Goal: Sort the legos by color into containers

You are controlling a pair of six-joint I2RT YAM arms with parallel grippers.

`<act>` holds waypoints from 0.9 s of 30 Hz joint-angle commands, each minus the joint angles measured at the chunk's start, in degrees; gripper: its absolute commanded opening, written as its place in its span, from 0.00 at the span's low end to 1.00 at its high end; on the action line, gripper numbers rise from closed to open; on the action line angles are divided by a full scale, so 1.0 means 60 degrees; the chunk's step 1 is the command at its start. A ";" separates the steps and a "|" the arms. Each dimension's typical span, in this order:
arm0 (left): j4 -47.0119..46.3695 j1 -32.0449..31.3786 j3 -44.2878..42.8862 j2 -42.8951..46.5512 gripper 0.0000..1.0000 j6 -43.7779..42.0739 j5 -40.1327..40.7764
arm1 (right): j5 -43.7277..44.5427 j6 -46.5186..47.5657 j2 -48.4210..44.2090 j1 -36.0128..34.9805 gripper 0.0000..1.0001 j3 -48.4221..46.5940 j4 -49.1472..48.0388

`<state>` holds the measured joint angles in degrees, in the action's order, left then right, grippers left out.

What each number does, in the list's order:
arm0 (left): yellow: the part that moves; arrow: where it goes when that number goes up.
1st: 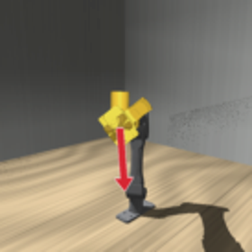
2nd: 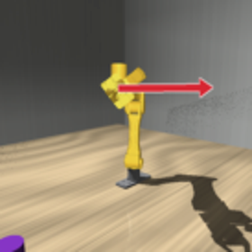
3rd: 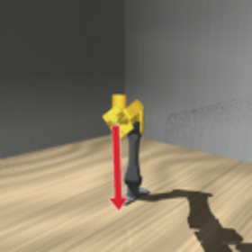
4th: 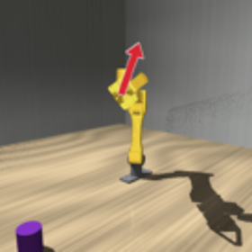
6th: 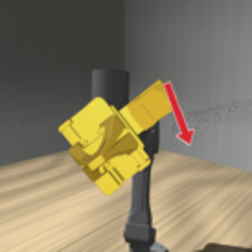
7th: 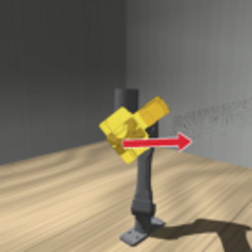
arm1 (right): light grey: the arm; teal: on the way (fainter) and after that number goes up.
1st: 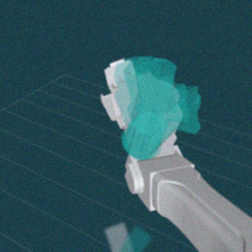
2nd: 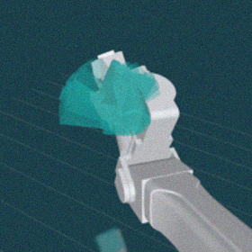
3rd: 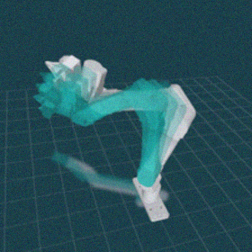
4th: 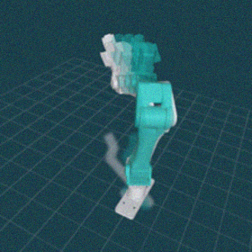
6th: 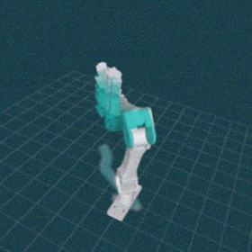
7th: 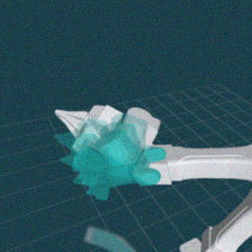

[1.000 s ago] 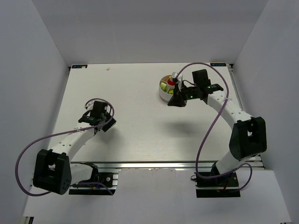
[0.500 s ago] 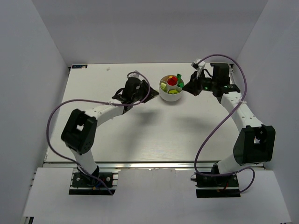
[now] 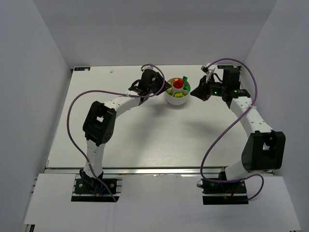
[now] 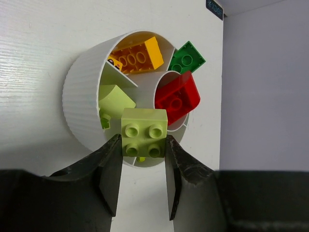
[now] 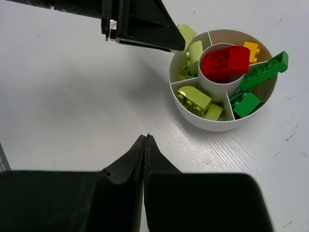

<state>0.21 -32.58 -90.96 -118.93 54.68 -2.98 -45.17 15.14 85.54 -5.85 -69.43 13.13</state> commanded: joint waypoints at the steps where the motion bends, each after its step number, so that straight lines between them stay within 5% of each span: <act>1: 0.0463 -0.0107 -0.0615 -0.0098 0.28 -0.0221 0.0102 | -0.0294 -0.0149 -0.0150 0.0066 0.00 0.0072 -0.0225; 27: 0.1166 -0.0181 -0.1467 -0.0773 0.59 -0.0265 -0.0001 | -0.0324 -0.0179 -0.0091 0.0154 0.00 0.0087 -0.0269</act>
<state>5.93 -33.30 -98.04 -124.29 53.84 -3.09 -45.60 14.48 85.56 -5.26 -69.41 13.10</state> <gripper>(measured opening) 0.588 0.011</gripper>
